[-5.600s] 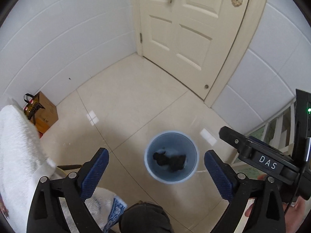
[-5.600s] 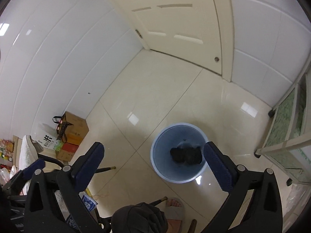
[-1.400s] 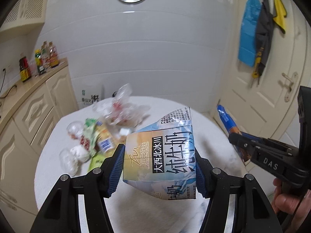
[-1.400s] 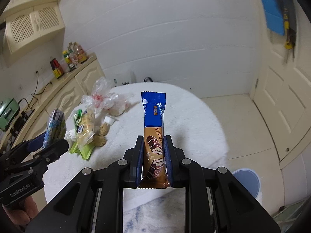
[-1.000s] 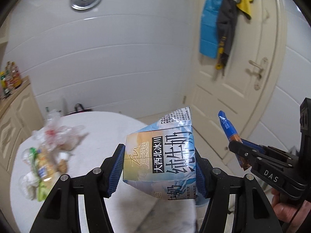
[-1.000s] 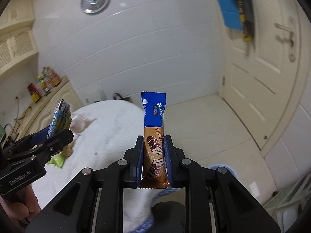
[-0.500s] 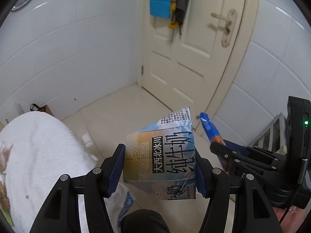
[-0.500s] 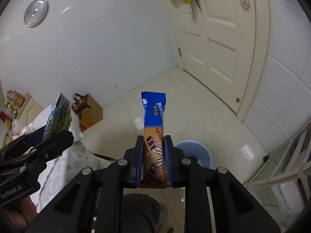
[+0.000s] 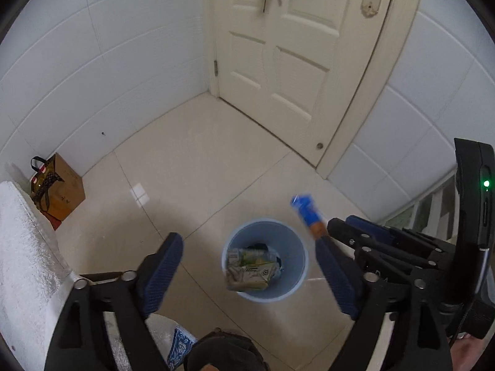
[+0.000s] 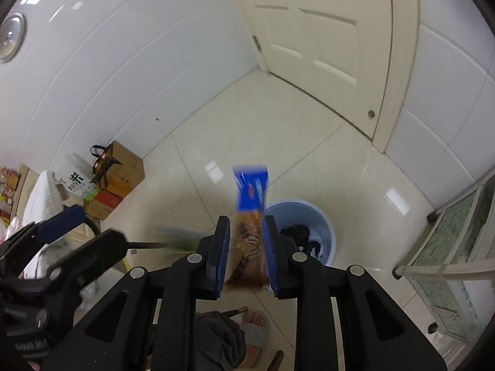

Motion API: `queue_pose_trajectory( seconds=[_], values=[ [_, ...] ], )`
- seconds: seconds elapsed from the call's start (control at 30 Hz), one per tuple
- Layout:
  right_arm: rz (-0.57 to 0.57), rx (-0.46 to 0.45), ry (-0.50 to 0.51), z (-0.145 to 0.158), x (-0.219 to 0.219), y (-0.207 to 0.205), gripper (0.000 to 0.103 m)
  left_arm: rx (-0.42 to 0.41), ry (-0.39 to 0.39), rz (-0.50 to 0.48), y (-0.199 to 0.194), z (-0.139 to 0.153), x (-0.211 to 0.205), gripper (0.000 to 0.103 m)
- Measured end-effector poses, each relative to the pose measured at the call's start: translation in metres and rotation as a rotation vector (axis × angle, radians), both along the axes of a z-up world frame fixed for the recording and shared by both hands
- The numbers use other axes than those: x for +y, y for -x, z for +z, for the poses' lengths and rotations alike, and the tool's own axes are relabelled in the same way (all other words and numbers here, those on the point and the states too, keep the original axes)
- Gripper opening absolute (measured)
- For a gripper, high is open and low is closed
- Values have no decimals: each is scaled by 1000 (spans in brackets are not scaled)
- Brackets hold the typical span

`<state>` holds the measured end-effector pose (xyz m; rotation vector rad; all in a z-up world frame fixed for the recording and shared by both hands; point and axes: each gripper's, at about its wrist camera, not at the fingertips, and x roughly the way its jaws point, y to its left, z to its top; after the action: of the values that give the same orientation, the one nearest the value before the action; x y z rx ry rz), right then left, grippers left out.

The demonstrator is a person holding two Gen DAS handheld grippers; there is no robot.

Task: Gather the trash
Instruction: 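Carry the snack bar and milk carton to the blue bin and release both, then return both tools to the table over the remaining trash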

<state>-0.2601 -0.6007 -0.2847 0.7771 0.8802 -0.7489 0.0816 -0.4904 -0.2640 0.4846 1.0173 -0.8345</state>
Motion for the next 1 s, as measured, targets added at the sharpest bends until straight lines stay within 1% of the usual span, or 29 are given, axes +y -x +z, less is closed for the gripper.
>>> queue_pose_trajectory(
  seconds=[0.03, 0.07, 0.1, 0.13, 0.2, 0.23, 0.3, 0.47, 0.53, 0.57, 0.67, 0.77, 0.9, 1.0],
  values=[
    [-6, 0, -5, -2, -2, 1, 44, -4, -2, 4, -5, -2, -7, 95],
    [-16, 5, 1, -3, -3, 2, 67, -5, 1, 7, -8, -3, -10, 96],
    [-31, 3, 16, -3, -4, 4, 77, -9, 1, 10, -11, -3, -11, 98],
    [-43, -1, 29, -1, -2, 7, 85, -19, 5, 15, -13, -1, -15, 100],
    [-53, -20, 28, 2, -1, 10, 94, -35, 11, 24, -14, 1, -14, 100],
    [-62, -22, 29, 3, 0, 10, 103, -43, 17, 30, -14, 5, -7, 101],
    [-65, -24, 36, 6, 3, 9, 103, -58, 36, 40, -9, 12, 1, 101],
    [-67, -17, 57, 19, 19, 6, 103, -125, 86, 56, 3, 42, 37, 101],
    [-65, -27, 68, 30, 27, 3, 103, -142, 111, 66, 13, 55, 53, 102],
    [-63, -33, 73, 35, 32, 2, 103, -153, 123, 72, 20, 61, 68, 102],
    [-52, -55, 100, 56, 49, -3, 103, -188, 163, 95, 33, 79, 91, 102],
    [-28, -76, 136, 78, 66, -10, 103, -217, 203, 124, 56, 102, 137, 102],
    [18, -111, 191, 110, 93, -26, 103, -272, 257, 176, 71, 130, 194, 102],
    [60, -134, 222, 131, 115, -41, 103, -286, 283, 215, 82, 142, 233, 102]
  ],
)
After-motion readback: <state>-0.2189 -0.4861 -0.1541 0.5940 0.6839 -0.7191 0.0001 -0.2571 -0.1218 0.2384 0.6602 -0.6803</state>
